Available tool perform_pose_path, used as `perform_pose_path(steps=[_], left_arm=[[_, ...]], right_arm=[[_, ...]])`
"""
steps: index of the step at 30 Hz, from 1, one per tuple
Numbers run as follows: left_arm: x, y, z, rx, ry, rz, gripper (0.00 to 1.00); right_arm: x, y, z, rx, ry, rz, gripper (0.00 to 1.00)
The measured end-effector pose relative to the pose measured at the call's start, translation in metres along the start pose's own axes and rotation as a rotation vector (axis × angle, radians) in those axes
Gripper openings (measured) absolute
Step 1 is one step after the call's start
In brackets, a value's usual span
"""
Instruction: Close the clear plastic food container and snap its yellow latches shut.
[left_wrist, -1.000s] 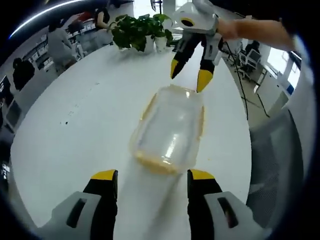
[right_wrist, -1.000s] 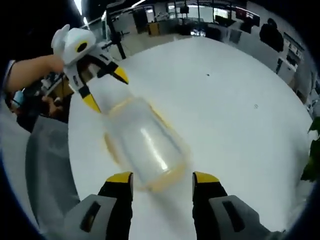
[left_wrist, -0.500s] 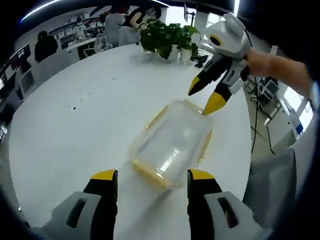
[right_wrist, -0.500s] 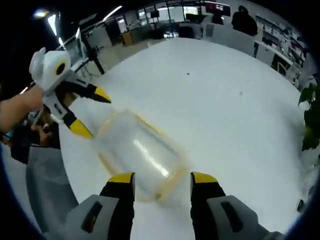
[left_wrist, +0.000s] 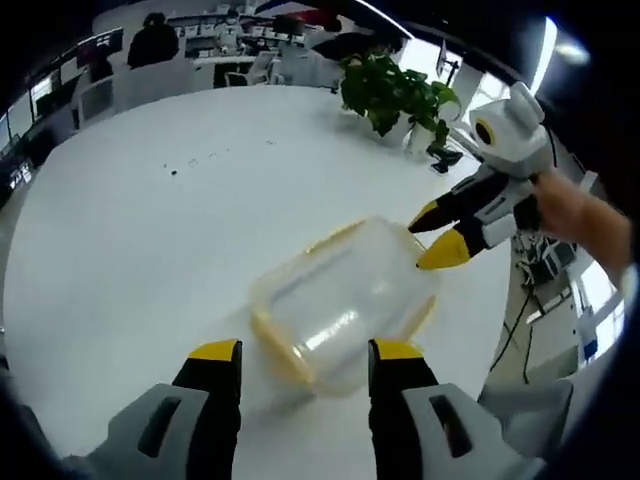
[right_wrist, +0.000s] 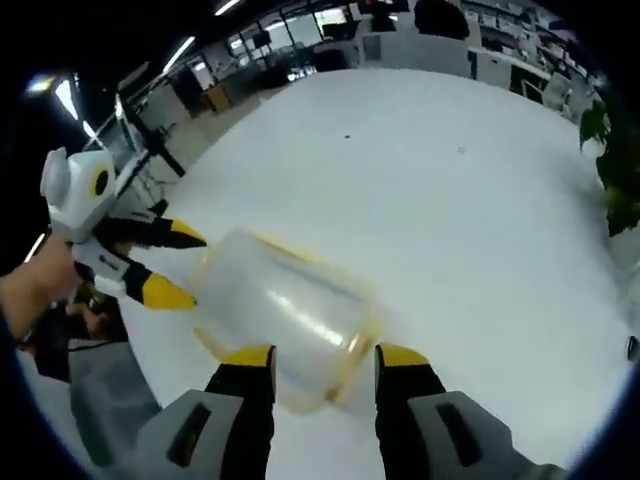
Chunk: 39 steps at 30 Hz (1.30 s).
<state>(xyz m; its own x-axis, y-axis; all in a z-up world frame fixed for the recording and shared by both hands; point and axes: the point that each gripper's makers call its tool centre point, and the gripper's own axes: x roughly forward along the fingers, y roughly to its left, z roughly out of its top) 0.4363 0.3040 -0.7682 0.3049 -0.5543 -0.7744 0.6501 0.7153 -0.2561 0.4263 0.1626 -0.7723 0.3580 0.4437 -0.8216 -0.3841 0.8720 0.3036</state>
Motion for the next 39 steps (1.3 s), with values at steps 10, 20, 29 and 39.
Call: perform_pose_path(steps=[10,20,29,39], left_arm=[[0.008,-0.005,-0.006,-0.09,0.006,-0.022,0.44],[0.013,-0.008,-0.004,-0.148,-0.006,-0.012,0.39],[0.014,-0.005,-0.002,-0.159,-0.001,0.012,0.36],[0.013,-0.005,-0.002,-0.161,-0.011,-0.001,0.37]], right_arm=[[0.004,0.0,-0.005,0.032,-0.002,0.023,0.38],[0.006,0.002,-0.005,0.034,0.003,0.026,0.34],[0.01,0.005,-0.015,0.06,0.043,0.062,0.3],[0.008,0.004,-0.01,0.073,0.011,0.054,0.32]])
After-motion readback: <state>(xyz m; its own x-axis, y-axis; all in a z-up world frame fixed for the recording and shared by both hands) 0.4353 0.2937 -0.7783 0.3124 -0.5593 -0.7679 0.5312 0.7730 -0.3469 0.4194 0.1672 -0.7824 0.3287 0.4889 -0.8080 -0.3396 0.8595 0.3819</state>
